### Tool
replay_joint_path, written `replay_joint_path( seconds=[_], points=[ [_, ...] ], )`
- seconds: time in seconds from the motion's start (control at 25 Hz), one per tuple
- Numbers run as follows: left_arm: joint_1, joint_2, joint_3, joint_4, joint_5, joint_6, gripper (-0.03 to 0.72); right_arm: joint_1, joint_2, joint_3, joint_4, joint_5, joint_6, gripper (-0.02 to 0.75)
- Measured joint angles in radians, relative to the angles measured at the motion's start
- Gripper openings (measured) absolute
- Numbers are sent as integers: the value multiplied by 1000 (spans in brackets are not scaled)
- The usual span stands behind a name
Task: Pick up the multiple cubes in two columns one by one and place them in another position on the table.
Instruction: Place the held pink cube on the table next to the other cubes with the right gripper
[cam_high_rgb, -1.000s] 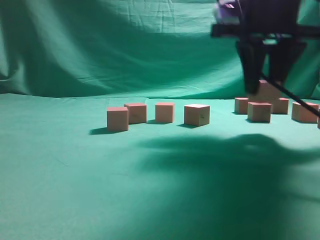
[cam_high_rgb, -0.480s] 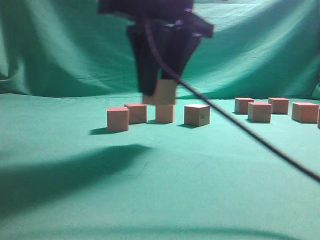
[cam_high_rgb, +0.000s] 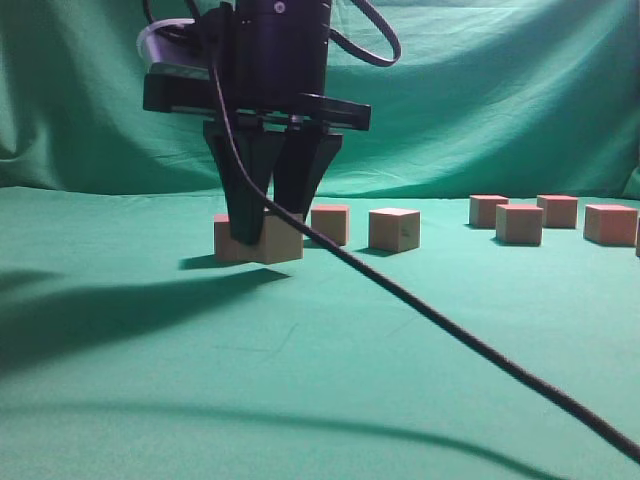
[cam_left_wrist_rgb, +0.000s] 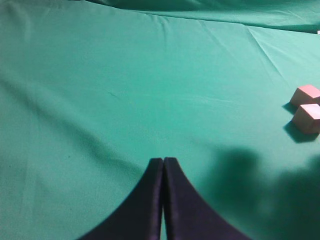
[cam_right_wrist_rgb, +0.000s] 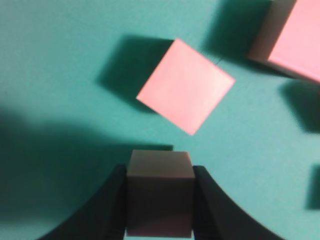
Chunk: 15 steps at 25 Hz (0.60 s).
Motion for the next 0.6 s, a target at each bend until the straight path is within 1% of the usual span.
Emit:
replay_joint_path(
  seconds=[0.36, 0.6],
  points=[
    [0, 0, 0, 0, 0, 0, 0, 6, 2, -4, 8, -30, 6, 264],
    [0, 0, 0, 0, 0, 0, 0, 19, 2, -61, 36, 8, 7, 264]
  ],
)
